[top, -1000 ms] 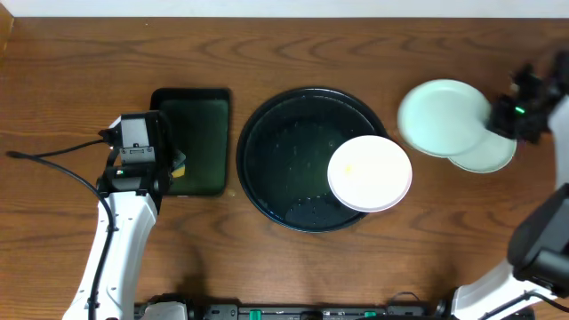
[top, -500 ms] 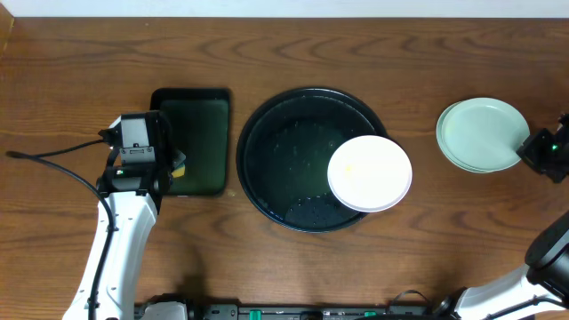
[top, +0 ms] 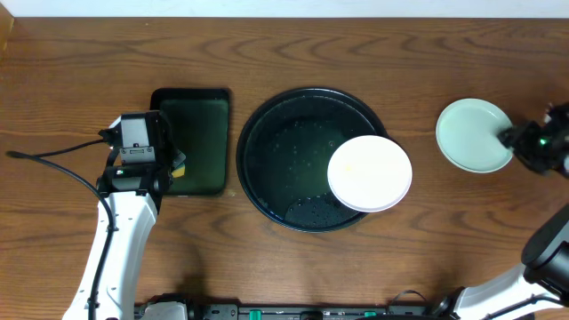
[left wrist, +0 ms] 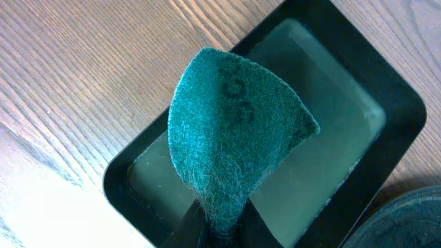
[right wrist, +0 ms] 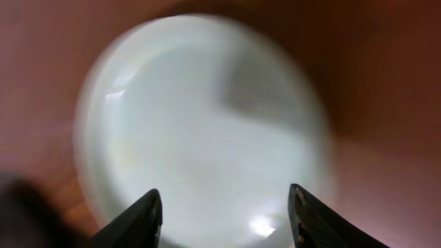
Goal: Clean dirty plates on tray and stack at the side
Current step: 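Open the right gripper and withdraw it from the stacked plates, then grasp the pink plate rim with the right gripper and pull it to tray center, then dip the sponge into the water in the black rectangular tray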
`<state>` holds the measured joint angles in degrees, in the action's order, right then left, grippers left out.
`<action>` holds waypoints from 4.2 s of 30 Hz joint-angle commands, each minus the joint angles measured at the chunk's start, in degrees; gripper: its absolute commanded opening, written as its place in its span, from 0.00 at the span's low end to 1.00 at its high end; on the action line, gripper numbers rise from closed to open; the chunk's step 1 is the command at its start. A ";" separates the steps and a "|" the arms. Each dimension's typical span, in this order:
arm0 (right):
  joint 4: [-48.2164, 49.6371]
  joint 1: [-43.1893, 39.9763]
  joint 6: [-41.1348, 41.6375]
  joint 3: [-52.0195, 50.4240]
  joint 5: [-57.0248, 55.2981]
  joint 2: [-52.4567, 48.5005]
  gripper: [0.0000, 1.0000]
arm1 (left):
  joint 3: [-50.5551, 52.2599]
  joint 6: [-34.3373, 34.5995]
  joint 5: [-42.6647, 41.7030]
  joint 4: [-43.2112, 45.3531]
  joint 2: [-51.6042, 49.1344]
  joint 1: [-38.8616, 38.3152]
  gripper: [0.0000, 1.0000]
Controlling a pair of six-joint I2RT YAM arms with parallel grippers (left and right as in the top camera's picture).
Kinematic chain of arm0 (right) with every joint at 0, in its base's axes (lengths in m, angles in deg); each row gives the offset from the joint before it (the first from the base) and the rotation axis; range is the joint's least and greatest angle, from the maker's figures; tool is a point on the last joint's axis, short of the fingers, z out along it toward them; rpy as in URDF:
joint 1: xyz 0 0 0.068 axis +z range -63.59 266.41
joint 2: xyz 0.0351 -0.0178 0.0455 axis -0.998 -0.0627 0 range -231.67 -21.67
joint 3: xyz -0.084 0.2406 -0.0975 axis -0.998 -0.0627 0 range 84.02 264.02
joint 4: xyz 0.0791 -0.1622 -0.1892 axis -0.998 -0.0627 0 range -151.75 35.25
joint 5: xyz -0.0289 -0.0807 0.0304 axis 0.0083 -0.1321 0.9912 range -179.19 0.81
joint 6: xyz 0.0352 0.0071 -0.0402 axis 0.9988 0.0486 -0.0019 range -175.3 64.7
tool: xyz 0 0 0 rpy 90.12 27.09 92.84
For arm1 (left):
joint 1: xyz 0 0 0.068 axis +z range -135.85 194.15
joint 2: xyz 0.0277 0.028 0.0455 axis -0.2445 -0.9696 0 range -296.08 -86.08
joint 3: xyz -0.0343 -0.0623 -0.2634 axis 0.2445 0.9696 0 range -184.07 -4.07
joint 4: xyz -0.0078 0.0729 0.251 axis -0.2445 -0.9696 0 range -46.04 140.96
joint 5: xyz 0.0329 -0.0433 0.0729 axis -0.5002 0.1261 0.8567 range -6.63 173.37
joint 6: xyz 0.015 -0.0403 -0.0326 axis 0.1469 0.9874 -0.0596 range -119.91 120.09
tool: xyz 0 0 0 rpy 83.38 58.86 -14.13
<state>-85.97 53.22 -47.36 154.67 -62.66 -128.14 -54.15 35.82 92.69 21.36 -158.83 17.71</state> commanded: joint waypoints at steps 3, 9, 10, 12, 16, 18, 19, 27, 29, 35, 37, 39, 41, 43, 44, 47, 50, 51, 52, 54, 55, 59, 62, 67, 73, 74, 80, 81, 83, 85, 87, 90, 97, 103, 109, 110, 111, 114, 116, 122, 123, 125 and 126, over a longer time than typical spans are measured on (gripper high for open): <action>-0.37 9.38 -8.07 -0.44 16.72 0.39 0.60 | 0.07 -0.79 0.24 0.11 -0.24 0.24 0.08; -4.87 21.70 -10.64 -0.44 0.63 0.39 0.67 | 0.07 -0.79 0.24 0.07 -0.24 0.24 0.08; -6.56 23.74 -9.81 -0.44 -4.76 0.39 0.67 | 0.07 -0.79 0.24 0.07 -0.24 0.24 0.08; -9.09 26.77 -8.02 -0.44 -12.09 0.39 0.64 | 0.07 -0.79 0.24 0.07 -0.24 0.24 0.08; -11.82 30.62 -3.45 -0.44 -18.16 0.42 0.64 | 0.07 -0.76 0.07 0.09 -0.24 0.24 0.08; -12.85 31.23 -1.99 -0.35 -18.14 0.59 0.64 | 0.07 -0.79 0.07 0.07 -0.24 0.24 0.08; -13.49 31.34 -0.90 -0.31 -18.14 0.85 0.65 | 0.07 -0.79 0.07 0.07 -0.24 0.24 0.08; -21.27 32.48 5.33 -0.28 -18.08 7.34 0.70 | 0.07 -0.79 0.09 0.09 -0.24 0.24 0.08; -23.69 33.66 5.33 -0.31 -18.14 9.38 0.66 | 0.07 -0.79 0.09 0.09 -0.24 0.24 0.08; -24.74 38.12 8.28 -2.25 -24.17 10.12 0.66 | 0.07 -0.79 0.07 0.07 -0.24 0.24 0.08; -23.87 38.62 10.91 -4.13 -26.29 10.12 0.69 | 0.07 -0.79 0.04 0.04 -0.24 0.24 0.08; -21.88 38.66 12.94 -6.56 -26.71 10.12 0.71 | 0.07 -0.79 0.00 0.04 -0.24 0.24 0.08; -20.15 38.53 14.40 -8.35 -26.62 10.12 0.69 | 0.07 -0.79 -1.11 0.11 -0.24 0.24 0.08; -18.67 38.56 14.82 -9.73 -25.81 10.12 0.62 | 0.07 -0.79 -2.05 0.28 -0.24 0.24 0.07; -18.21 38.56 14.82 -10.19 -25.05 10.12 0.58 | 0.07 -0.79 -2.25 0.37 -0.24 0.24 0.08; -17.18 38.56 14.84 -11.23 -22.95 10.12 0.45 | 0.07 -0.79 -2.27 0.74 -0.24 0.24 0.08; -16.92 39.04 15.43 -11.47 -22.80 10.12 0.45 | 0.07 -0.81 -2.27 0.72 -0.24 0.24 0.08; -16.74 39.43 15.43 -11.47 -22.80 10.12 0.43 | 0.07 -0.81 -2.27 0.72 -0.24 0.24 0.08; -16.57 39.78 15.50 -11.47 -22.77 10.12 0.39 | 0.07 -0.81 -2.27 0.74 -0.24 0.24 0.08; -16.28 40.65 16.31 -11.47 -22.80 10.12 0.31 | 0.07 -0.79 -2.27 0.74 -0.24 0.24 0.08; -16.00 41.20 16.83 -11.47 -22.80 10.12 0.28 | 0.07 -0.79 -2.27 0.74 -0.24 0.24 0.08; -14.64 42.82 17.35 -11.47 -22.86 10.12 0.10 | 0.07 -0.79 -2.29 0.70 -0.24 0.24 0.08; -13.92 43.47 18.21 -11.47 -22.82 10.12 0.01 | 0.07 -0.79 -2.29 0.70 -0.24 0.24 0.08; -12.50 43.54 18.12 -11.43 -19.30 10.16 0.01 | 0.07 -0.79 -2.29 0.70 -0.24 0.24 0.08; -4.94 44.48 16.44 -11.41 -6.80 10.16 0.01 | 0.07 -0.81 -3.43 0.79 -0.24 0.24 0.08; -3.28 45.03 16.46 -11.41 -6.62 10.16 0.01 | 0.07 -0.85 -4.24 0.92 -0.24 0.24 0.08; 4.02 48.61 18.18 -11.41 -13.20 9.86 0.01 | 0.07 -6.08 -14.71 3.48 -0.24 0.22 0.08; 5.18 49.27 18.16 -11.41 -14.36 9.66 0.01 | 0.07 -7.06 -17.14 4.13 -0.24 0.22 0.07; 6.75 50.45 18.16 -11.41 -17.38 8.68 0.02 | 0.07 -8.44 -22.23 5.27 -0.24 0.22 0.07; 7.74 51.08 18.16 -11.41 -19.02 7.17 0.02 | 0.07 -8.52 -25.38 5.66 -0.24 -0.33 0.07; 8.52 51.30 18.18 -11.41 -18.93 5.49 0.02 | 0.07 -8.50 -25.29 5.64 -0.24 -1.36 0.07; 9.88 51.58 18.18 -11.41 -18.08 2.60 0.02 | 0.07 -8.48 -22.84 6.32 -0.24 -2.71 0.08; 10.36 53.13 18.16 -11.41 -17.25 -1.42 0.01 | 0.07 -4.79 -8.17 12.35 -3.76 -2.89 0.07; 10.88 55.41 18.14 -11.41 -17.27 -2.08 0.01 | 0.04 -4.83 -8.22 20.17 -14.97 -2.89 0.08; 10.88 56.33 18.10 -11.41 -17.29 -2.08 0.01 | 0.04 -4.85 -8.13 25.07 -21.46 -2.89 0.08; 10.88 56.33 18.12 -11.41 -17.29 -2.08 0.01 | 0.04 -4.98 -7.52 25.53 -22.14 -2.89 0.08; 10.93 56.33 18.12 -11.41 -17.31 -2.08 0.01 | 0.04 -5.05 -5.79 25.73 -22.97 -2.89 0.08; 10.99 56.33 18.12 -11.41 -17.31 -2.08 0.01 | 0.04 -5.09 -0.76 25.73 -25.83 -2.89 0.08; 10.99 56.33 18.12 -11.41 -17.33 -2.08 0.01 | 0.04 -6.12 -0.46 25.86 -28.09 -2.89 0.08; 11.06 56.33 17.70 -11.41 -18.18 -2.08 0.01 | 0.04 -6.14 -0.44 26.08 -31.23 -2.89 0.08; 11.06 56.33 17.70 -11.41 -18.18 -2.08 0.01 | 0.04 -6.14 -0.44 26.36 -31.23 -2.89 0.08; 11.06 56.33 17.70 -11.41 -18.18 -2.08 0.01 | 0.04 -6.47 -0.46 27.26 -31.10 -2.89 0.08; 11.04 56.33 17.70 -11.41 -18.16 -2.08 0.01 | 0.02 -6.80 -0.48 27.39 -30.71 -2.89 0.07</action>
<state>-74.41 108.34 -29.81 143.55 -82.16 -127.90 -54.20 30.03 90.44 48.68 -187.88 14.69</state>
